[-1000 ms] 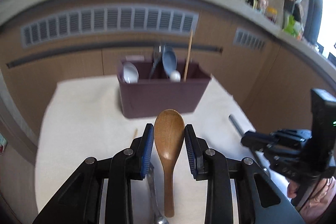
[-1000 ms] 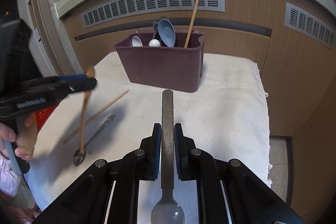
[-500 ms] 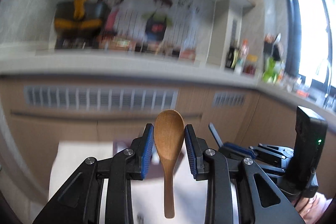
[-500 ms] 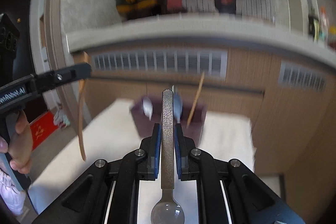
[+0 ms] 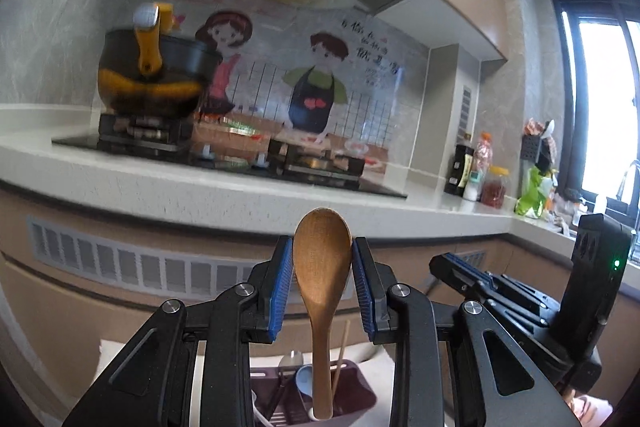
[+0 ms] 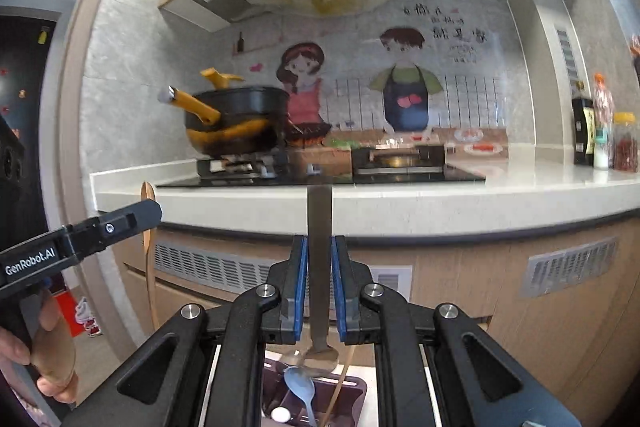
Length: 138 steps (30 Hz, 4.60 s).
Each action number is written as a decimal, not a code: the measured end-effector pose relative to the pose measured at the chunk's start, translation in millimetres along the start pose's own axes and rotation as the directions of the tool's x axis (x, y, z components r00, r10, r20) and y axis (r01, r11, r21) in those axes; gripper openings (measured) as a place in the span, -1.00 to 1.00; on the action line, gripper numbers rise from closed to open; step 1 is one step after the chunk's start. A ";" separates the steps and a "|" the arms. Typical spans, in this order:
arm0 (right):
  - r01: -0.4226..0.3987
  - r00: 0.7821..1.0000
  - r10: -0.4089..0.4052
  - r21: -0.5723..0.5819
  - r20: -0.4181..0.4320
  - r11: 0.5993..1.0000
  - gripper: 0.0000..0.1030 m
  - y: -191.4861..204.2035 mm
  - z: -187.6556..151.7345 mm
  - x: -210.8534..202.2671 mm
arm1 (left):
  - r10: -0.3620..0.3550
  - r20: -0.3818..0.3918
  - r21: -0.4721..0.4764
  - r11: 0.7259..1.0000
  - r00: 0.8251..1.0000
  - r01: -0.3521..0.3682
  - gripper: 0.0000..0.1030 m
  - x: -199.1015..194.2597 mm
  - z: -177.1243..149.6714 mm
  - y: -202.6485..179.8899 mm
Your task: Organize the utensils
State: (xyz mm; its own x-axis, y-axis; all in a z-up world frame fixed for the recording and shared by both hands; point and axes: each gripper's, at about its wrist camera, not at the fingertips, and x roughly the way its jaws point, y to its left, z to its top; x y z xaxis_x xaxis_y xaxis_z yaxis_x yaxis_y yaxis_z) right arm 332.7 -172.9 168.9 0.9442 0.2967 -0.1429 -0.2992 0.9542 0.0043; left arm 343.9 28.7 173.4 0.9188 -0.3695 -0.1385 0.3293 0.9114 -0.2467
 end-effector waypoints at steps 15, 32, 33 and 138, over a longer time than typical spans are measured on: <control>-0.044 0.970 0.034 -0.038 -0.240 0.998 -0.90 -19.9 -51.7 63.1 | 0.005 -0.148 -0.065 0.998 0.989 -0.014 -0.40 54.0 -59.8 38.0; -0.225 0.772 0.051 -0.198 -0.634 0.954 -0.46 -85.9 -160.4 95.2 | -0.026 -0.249 -0.143 0.990 0.968 -0.010 -0.40 12.2 -94.9 44.3; -0.234 0.762 0.055 -0.194 -0.645 0.953 -0.46 -89.7 -169.7 101.8 | -0.025 -0.254 -0.144 0.990 0.967 -0.012 -0.40 10.8 -96.0 43.8; -0.057 0.846 0.107 0.110 -0.522 0.992 -0.41 -33.7 -139.4 93.1 | 0.033 -0.489 -0.056 0.996 0.872 -0.069 -0.38 84.1 -125.4 47.1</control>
State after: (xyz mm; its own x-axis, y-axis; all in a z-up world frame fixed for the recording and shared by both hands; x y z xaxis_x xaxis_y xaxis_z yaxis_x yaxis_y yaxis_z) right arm 411.6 -182.9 17.5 0.6955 0.3327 -0.6369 -0.3359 0.9341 0.1210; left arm 409.5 17.8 29.9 0.7054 -0.3808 -0.5978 0.2527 0.9231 -0.2899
